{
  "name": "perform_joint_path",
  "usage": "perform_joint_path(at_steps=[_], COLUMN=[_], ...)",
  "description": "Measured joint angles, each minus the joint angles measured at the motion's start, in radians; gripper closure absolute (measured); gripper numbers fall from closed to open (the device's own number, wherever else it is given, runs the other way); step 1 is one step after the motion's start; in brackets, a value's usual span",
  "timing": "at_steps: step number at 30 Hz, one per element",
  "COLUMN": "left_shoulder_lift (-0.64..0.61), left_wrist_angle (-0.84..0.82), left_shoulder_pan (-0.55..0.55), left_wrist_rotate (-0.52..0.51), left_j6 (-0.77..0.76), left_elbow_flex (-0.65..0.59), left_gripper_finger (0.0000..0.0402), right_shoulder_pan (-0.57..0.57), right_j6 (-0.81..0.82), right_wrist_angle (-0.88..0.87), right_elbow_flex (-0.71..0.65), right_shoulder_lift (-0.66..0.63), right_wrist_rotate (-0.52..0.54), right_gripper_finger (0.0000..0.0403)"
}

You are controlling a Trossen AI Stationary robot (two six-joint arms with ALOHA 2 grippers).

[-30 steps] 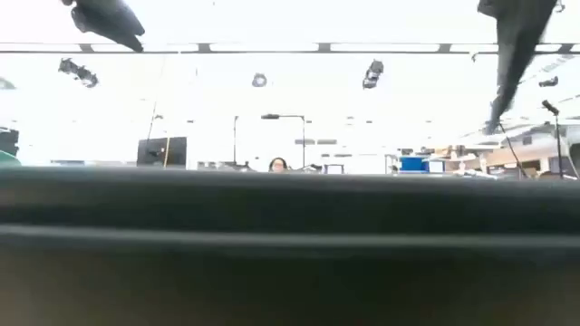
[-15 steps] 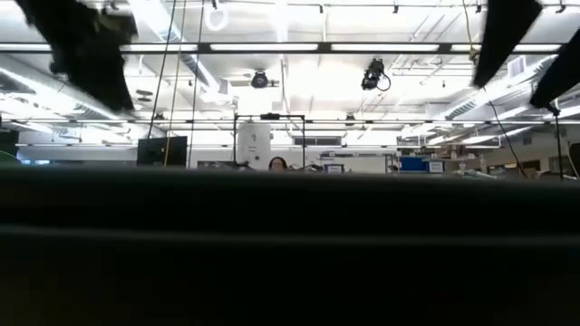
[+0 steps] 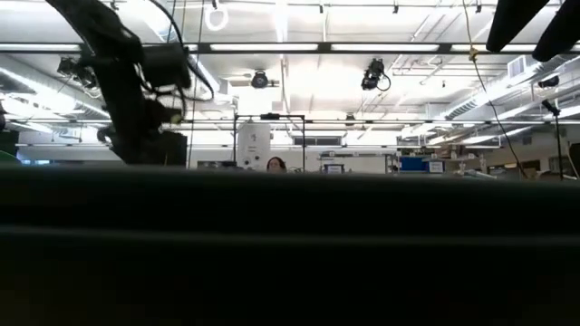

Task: Stack plastic plates
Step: Stack the gray plate on top of the dark blue plate

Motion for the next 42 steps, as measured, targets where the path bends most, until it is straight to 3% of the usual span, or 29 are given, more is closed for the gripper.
perform_joint_path(at_steps=[8,12,20,24,29,35,39,42], left_shoulder_lift=[0.186,0.236,0.244,0.246,0.208,0.053,-0.046,-0.060], left_wrist_angle=[0.126,0.150,0.173,0.186,0.161,0.085,0.091,0.095], left_shoulder_pan=[0.167,0.222,0.228,0.209,0.141,0.012,-0.164,-0.355], left_wrist_rotate=[0.085,0.138,0.186,0.163,0.098,0.098,0.086,0.087], left_j6=[0.145,0.192,0.216,0.243,0.273,0.271,0.292,0.332], left_elbow_flex=[0.000,0.005,0.003,0.002,-0.003,0.015,0.057,0.108], left_gripper_finger=[0.0172,0.0194,0.0320,0.0386,0.0386,0.0387,0.0388,0.0388], right_shoulder_pan=[-0.015,-0.020,-0.021,-0.031,-0.045,-0.058,-0.080,-0.108], right_j6=[0.000,-0.001,-0.029,-0.070,-0.082,-0.122,-0.190,-0.236], right_wrist_angle=[0.018,0.035,0.039,0.041,0.041,0.041,0.042,0.049], right_elbow_flex=[0.000,0.000,0.000,0.000,0.000,0.000,0.000,0.000], right_shoulder_lift=[0.000,0.000,0.000,0.000,0.000,0.000,0.000,0.000], right_wrist_rotate=[0.002,0.002,0.025,0.031,0.050,0.051,0.051,0.051], right_gripper_finger=[0.0198,0.0199,0.0199,0.0199,0.0199,0.0199,0.0199,0.0198])
